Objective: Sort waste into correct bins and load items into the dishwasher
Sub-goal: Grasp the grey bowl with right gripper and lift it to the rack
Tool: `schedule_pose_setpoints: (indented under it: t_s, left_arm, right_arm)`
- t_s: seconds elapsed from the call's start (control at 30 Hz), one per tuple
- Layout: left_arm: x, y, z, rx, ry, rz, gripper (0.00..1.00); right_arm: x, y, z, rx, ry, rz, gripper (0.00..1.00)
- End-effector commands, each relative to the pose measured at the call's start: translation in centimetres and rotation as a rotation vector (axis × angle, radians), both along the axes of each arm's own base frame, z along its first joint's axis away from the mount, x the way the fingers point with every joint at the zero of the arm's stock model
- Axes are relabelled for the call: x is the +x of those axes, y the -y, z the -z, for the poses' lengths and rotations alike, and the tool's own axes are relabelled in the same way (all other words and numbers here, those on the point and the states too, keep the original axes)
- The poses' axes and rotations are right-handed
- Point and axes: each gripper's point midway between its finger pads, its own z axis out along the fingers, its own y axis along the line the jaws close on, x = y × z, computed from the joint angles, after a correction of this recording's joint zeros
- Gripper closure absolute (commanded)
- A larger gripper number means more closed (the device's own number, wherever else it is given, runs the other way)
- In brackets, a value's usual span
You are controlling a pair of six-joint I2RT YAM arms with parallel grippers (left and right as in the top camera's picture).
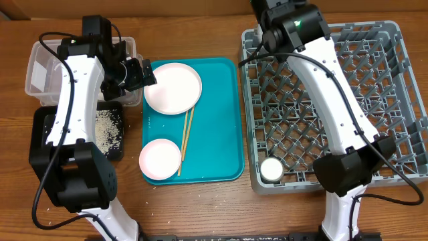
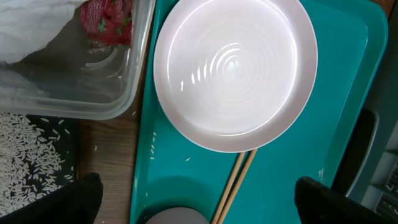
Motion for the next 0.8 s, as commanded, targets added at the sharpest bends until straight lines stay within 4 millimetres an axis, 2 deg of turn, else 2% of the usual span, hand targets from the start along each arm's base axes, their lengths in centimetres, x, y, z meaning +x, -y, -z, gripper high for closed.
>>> schedule_pose_setpoints:
  t_s: [0.0,0.17,0.27,0.37,0.63,0.77]
  left_arm:
    - [0.5,0.1,-0.5,-0.006,0.020,0.003,0.00]
    - [0.5,0.1,-0.5,-0.007,0.020,0.003,0.00]
    - [0.5,0.1,-0.5,-0.006,0.020,0.003,0.00]
    - [0.5,0.1,-0.5,-0.006,0.020,0.003,0.00]
    - [0.5,0.1,-0.5,-0.006,0.020,0.003,0.00]
    - [0.5,0.1,-0.5,-0.007,0.020,0.003,0.00]
  right_arm:
    - [0.9,2.2,-2.7,-0.239,0.069,0.058,0.96]
    - [2.9,1.8,-0.2,-0.365,0.007,0.007,0.96]
    - [3.1,2.7,1.0,-0.514,-0.041,0.050,0.96]
    - [3.1,2.5,2.8,-0.619,-0.107,0.050,0.96]
    - [3.3,-0.9,5.7,-0.696,-0.147,-0.007,0.96]
    - [3.4,-1.5,6.9,-0.712,-0.170,-0.025,0.96]
